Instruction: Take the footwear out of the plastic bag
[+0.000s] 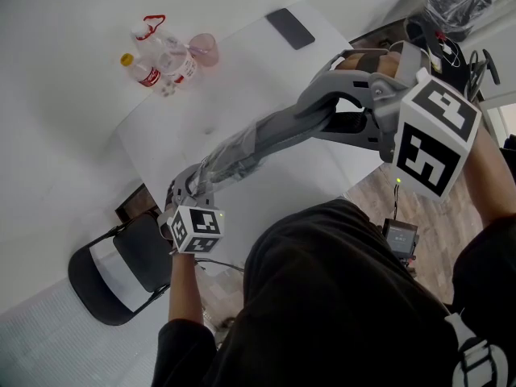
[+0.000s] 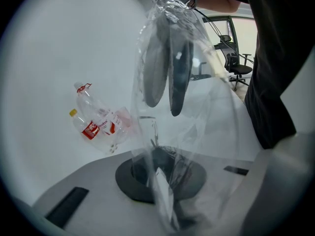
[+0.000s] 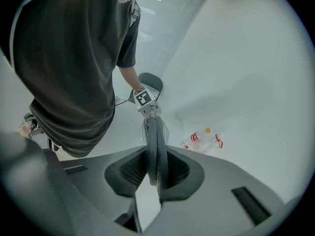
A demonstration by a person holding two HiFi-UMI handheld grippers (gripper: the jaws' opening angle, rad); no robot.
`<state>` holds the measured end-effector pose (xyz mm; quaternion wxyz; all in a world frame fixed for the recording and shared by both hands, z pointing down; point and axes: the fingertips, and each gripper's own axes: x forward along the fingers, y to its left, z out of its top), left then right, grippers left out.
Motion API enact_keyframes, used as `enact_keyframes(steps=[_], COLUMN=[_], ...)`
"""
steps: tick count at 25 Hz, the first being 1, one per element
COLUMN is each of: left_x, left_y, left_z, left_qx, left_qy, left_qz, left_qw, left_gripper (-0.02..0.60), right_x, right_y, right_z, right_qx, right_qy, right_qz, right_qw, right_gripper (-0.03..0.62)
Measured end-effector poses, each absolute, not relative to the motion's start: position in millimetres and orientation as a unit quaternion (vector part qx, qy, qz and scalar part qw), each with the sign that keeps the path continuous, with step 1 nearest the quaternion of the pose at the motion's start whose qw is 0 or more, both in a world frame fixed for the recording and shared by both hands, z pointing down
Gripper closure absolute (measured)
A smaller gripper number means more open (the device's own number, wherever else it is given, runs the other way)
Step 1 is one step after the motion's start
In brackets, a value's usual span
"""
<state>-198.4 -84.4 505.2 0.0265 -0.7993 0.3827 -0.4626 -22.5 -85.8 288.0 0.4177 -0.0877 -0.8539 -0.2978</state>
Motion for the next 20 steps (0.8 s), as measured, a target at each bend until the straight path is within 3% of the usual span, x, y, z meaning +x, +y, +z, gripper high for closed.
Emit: enact_keyframes(steps=[20], left_x=[-213], left_y=[-82], left_z=[508], left_qx=[-0.793], left_qy=[0.391], left_qz=[-0.467], left_qw=[0.029], left_gripper=[0.558], right_x=[-26], right_y=[-86], right_z=[280], right_qx=[-0.089], right_qy=[-0.850], right_qz=[-0.306], right_qw=[0.420], right_gripper=[0.519])
